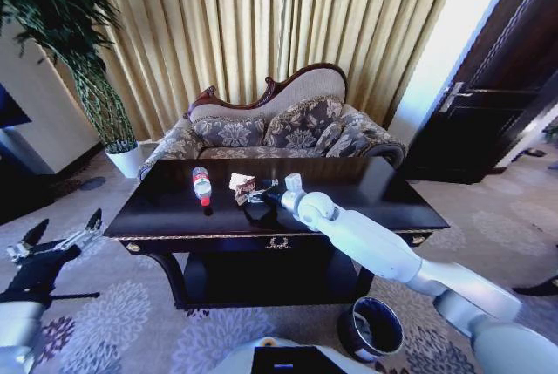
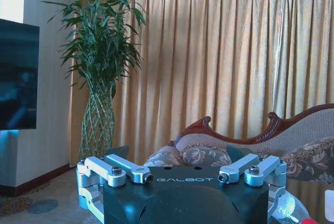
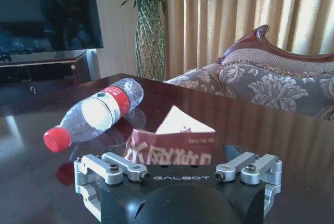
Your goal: Move to the front of the table and place the trash on the table into the trash bin.
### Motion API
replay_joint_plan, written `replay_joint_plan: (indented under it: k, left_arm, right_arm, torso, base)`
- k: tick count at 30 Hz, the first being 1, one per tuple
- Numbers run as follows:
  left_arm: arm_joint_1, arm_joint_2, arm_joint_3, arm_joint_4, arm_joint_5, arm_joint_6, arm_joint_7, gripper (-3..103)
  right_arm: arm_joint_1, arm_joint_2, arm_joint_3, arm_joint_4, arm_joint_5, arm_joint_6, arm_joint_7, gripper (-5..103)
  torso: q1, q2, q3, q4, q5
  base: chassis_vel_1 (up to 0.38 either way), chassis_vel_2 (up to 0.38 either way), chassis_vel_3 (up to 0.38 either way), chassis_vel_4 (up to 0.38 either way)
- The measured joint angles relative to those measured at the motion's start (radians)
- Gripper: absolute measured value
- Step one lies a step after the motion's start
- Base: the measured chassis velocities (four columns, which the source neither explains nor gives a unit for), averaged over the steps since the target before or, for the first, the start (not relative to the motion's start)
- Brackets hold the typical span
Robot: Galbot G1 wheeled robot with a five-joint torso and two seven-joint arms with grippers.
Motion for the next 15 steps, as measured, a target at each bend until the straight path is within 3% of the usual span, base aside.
replay_joint_plan:
  k: [15]
  left_arm:
    - [0.008,-0.013,-0.025,0.0,-0.004,-0.013,0.009,100]
  right_arm:
    - [0.027,0.082,-0.028,-0.069,-0.01,0.0,-0.001,100]
  torso:
    - [0.0,0.0,0.0,-0.0001,-0.0001]
  base:
    - [0.0,0.0,0.0,0.0]
